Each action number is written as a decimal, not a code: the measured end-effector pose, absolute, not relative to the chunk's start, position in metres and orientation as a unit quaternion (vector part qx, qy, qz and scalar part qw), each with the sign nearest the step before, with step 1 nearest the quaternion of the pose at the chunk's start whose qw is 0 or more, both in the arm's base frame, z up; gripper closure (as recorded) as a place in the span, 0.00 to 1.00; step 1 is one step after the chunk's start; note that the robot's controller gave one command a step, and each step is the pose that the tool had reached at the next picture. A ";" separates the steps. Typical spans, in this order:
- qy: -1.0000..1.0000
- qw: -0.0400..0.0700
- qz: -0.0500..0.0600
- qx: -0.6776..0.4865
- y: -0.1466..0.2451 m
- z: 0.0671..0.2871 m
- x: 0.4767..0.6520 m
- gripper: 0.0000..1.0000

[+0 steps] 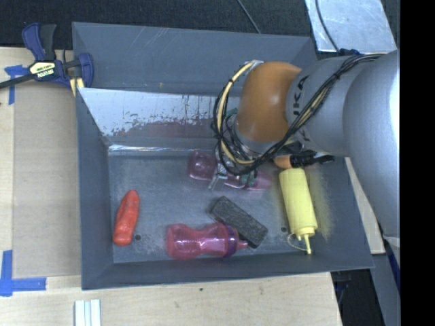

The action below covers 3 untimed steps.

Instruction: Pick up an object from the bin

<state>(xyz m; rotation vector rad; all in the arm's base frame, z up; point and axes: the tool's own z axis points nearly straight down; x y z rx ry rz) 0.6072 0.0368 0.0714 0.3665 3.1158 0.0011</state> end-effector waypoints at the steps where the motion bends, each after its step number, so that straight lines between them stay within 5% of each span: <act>1: 0.993 0.003 0.000 0.117 0.037 0.076 0.607 1.00; 3: 0.993 0.002 0.000 0.118 0.036 0.115 0.606 1.00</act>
Offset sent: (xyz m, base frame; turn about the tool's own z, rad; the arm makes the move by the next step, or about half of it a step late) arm -0.0002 -0.0001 0.0053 -0.0001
